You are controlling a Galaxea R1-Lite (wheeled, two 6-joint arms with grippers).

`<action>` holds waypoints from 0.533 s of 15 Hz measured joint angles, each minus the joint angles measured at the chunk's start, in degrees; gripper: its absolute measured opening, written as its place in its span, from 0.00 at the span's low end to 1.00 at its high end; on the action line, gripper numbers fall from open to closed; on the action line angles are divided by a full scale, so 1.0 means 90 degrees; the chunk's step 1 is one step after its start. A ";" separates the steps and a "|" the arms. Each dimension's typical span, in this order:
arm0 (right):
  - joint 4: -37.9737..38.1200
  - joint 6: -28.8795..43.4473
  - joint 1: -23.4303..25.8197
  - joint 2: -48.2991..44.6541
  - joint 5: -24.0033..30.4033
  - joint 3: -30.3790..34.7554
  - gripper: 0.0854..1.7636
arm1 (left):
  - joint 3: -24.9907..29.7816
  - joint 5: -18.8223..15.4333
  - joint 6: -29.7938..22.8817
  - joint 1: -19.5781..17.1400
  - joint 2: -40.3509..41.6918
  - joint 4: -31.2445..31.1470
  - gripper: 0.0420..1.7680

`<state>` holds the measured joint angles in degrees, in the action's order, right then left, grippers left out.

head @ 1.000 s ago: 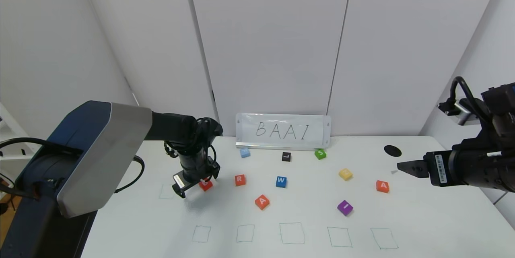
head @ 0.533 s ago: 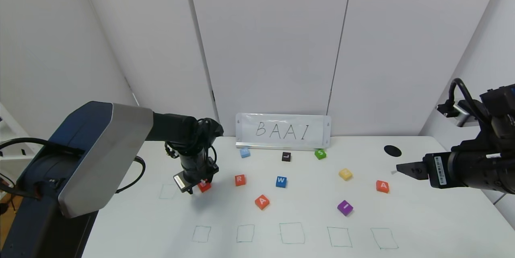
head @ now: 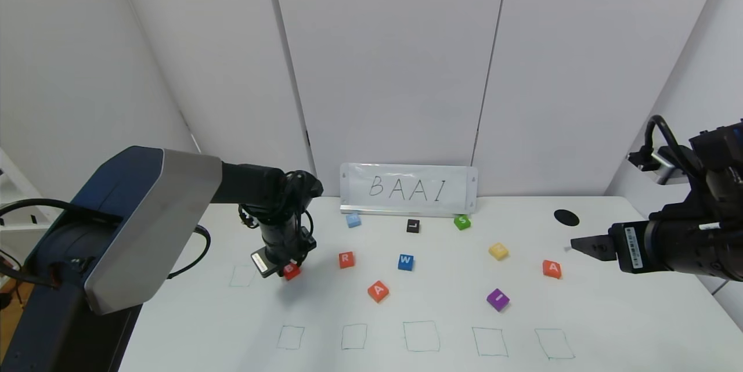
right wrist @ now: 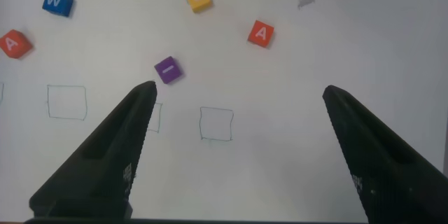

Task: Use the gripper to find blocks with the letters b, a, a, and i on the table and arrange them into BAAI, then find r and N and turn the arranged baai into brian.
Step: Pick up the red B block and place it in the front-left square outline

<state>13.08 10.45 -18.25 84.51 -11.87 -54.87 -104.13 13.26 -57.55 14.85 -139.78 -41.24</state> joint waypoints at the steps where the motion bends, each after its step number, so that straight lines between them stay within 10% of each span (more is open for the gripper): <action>1: 0.0003 0.0000 0.0000 0.0004 0.0000 0.0003 0.97 | 0.0000 0.0004 0.0000 0.0000 0.0000 0.0003 0.26; 8: 0.0000 0.0000 -0.0042 0.0015 0.0000 0.0030 0.97 | 0.0034 -0.0027 0.0035 -0.0008 0.0104 -0.0041 0.26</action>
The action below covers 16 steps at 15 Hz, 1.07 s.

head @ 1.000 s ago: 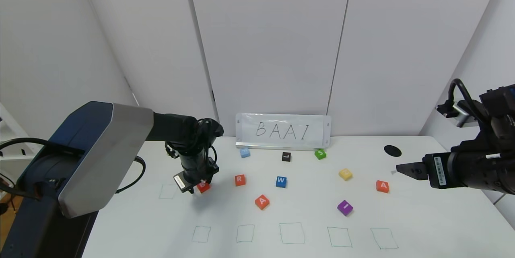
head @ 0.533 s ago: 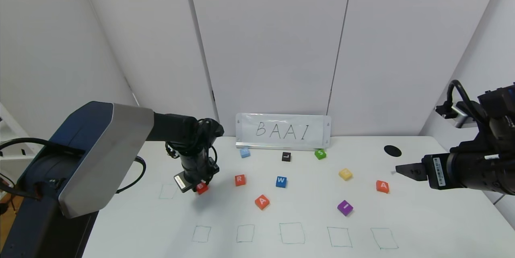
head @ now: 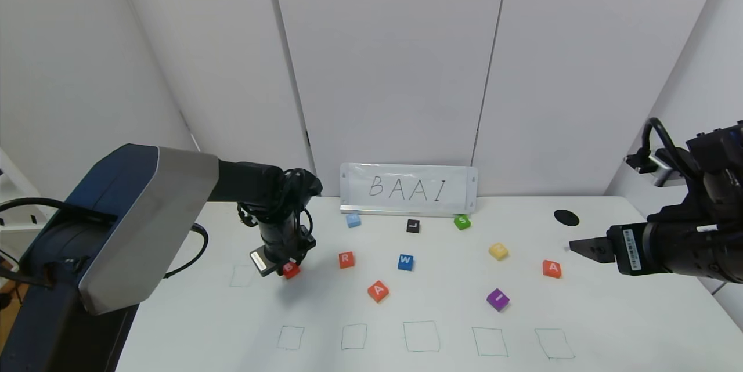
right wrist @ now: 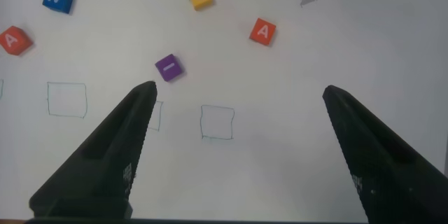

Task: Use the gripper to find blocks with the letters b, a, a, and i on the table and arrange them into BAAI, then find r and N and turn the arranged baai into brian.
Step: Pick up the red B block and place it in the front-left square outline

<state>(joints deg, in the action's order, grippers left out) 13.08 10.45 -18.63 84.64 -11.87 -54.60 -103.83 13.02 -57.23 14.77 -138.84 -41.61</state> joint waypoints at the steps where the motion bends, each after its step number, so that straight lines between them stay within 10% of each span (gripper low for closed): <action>1: 0.0000 0.0000 -0.0009 0.0000 0.0003 0.0000 0.97 | 0.0070 -0.0022 0.0053 0.0000 0.0077 -0.0023 0.26; 7: 0.0003 0.0003 -0.0027 0.0000 0.0003 0.0009 0.97 | 0.0912 -0.0352 0.0855 0.0033 0.0689 0.0083 0.26; 16: 0.0003 0.0000 -0.0028 0.0034 0.0000 0.0009 0.97 | 0.3669 -0.0486 0.2920 0.0465 0.1926 0.2197 0.26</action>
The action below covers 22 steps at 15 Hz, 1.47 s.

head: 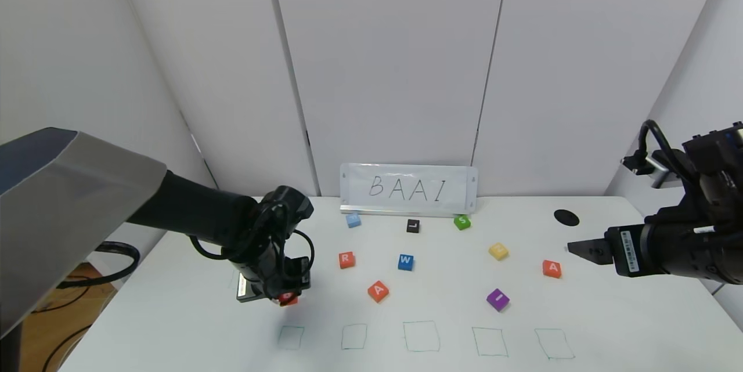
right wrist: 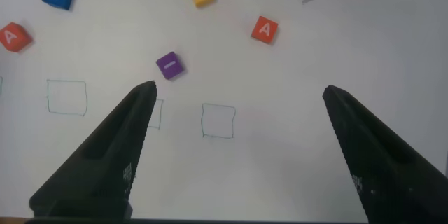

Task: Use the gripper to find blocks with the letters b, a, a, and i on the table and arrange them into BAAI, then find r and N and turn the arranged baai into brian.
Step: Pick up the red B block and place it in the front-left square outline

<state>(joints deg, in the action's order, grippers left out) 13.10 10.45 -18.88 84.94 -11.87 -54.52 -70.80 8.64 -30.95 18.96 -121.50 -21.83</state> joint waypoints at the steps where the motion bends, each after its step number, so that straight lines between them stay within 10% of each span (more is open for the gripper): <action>1: 0.0000 0.0000 0.0000 0.0009 0.0003 0.0000 0.97 | 0.0173 0.0003 0.0161 0.0046 0.0111 0.0039 0.26; 22: 0.0000 0.0000 0.0000 0.0041 0.0003 0.0019 0.97 | 0.1567 0.0056 0.0578 0.0451 0.0248 0.1140 0.26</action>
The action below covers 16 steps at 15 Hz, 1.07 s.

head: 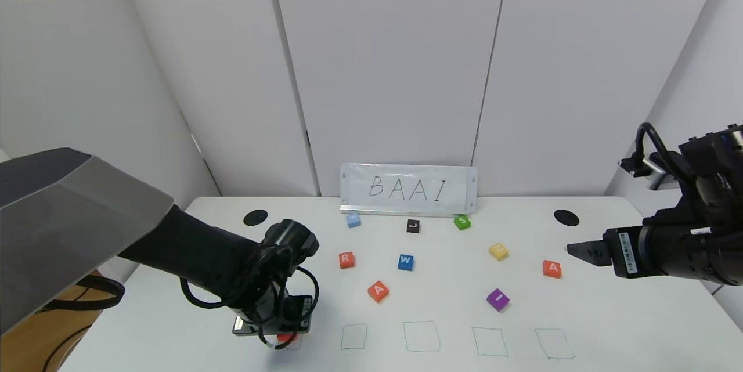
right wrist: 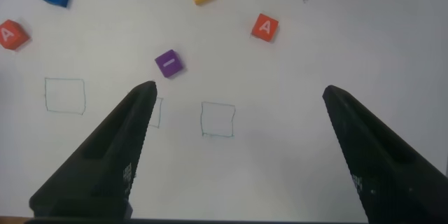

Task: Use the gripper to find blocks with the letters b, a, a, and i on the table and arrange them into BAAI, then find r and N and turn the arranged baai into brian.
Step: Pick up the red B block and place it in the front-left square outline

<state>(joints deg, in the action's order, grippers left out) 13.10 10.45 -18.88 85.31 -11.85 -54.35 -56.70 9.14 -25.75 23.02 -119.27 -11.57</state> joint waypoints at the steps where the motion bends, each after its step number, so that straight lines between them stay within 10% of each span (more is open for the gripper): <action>1: 0.0000 0.0000 0.0000 0.0009 -0.0003 0.0000 0.97 | 0.0050 -0.0001 0.0012 0.0003 -0.0023 0.0103 0.26; 16: -0.0003 0.0000 -0.0008 0.0066 -0.0009 0.0023 0.97 | 0.0233 0.0018 0.0020 0.0119 -0.0091 0.0195 0.27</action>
<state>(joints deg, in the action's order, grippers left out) 13.08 10.45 -18.96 85.91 -11.93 -54.14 -54.60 9.30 -25.56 24.09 -120.09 -9.81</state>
